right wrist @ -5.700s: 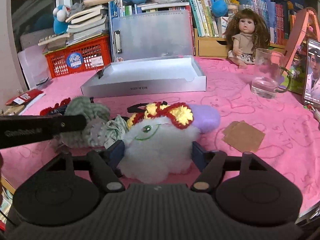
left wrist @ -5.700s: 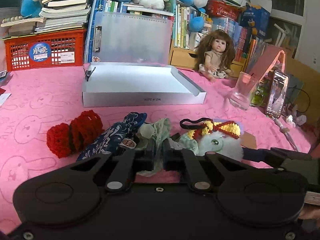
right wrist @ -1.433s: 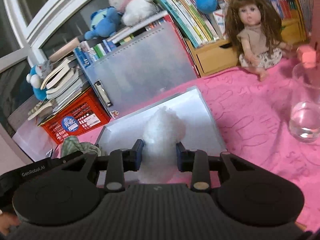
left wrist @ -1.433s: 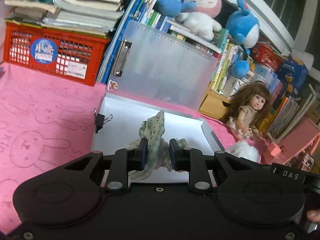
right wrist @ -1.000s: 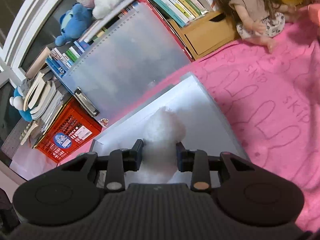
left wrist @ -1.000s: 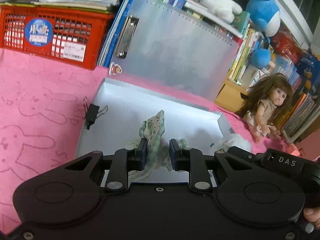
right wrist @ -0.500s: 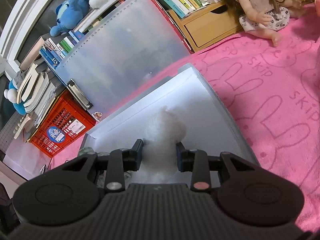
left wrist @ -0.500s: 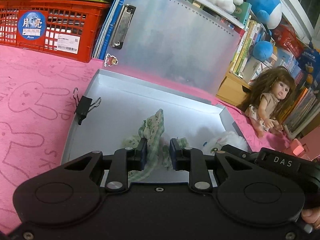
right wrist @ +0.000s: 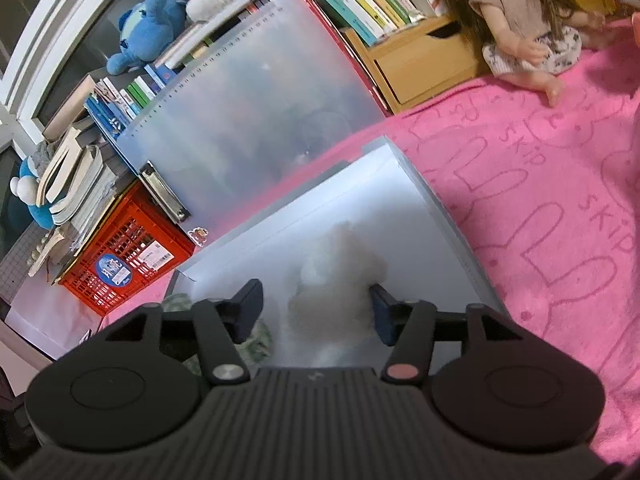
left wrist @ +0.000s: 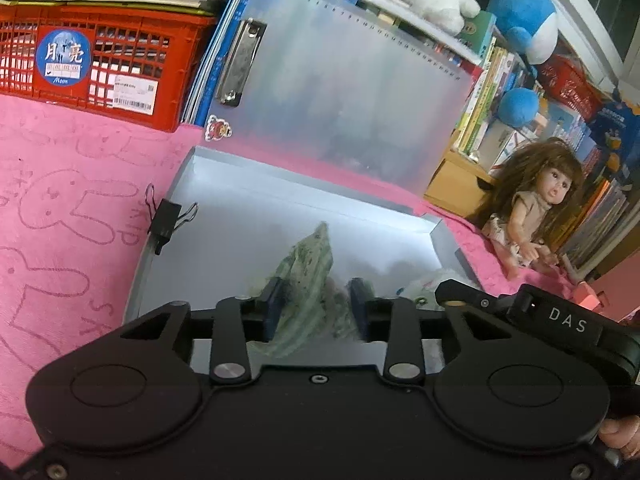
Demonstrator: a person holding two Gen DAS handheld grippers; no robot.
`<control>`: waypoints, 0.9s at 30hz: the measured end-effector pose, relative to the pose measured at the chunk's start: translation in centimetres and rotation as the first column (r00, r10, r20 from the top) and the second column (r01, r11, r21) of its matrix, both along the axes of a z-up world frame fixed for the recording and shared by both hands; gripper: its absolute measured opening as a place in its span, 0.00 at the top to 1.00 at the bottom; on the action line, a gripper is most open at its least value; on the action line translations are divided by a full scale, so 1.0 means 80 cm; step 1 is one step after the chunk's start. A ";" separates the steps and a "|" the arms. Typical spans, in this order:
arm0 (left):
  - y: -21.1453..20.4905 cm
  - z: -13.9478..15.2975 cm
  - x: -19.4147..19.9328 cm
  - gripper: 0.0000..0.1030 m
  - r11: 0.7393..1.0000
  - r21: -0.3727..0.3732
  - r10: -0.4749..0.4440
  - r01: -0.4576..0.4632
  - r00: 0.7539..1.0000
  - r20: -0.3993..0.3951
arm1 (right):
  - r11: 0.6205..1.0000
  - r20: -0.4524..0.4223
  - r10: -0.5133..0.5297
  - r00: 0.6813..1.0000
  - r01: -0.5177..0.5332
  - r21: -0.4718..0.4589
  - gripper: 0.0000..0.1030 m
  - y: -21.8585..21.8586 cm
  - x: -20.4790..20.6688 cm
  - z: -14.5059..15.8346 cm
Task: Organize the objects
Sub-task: 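Lower both toys into the white box and open both grippers, then withdraw both grippers from the box toward the remaining toys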
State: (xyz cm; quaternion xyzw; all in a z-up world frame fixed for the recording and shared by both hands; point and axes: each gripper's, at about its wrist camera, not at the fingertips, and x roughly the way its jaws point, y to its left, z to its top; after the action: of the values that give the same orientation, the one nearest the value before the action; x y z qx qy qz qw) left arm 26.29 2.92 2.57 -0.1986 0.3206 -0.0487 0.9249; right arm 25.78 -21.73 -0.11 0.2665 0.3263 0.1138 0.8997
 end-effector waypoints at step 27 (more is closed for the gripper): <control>-0.016 0.063 -0.130 0.20 0.983 0.167 -0.103 0.080 0.985 0.136 | 0.982 0.181 0.038 0.983 -0.004 -0.188 0.00 -0.005 -0.116 0.071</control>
State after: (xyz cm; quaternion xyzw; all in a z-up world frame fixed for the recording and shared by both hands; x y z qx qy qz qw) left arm 15.92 1.67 7.62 -0.1044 0.2648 -0.0793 0.9554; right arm 16.53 -22.12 5.58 0.1658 0.2541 0.1164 0.9457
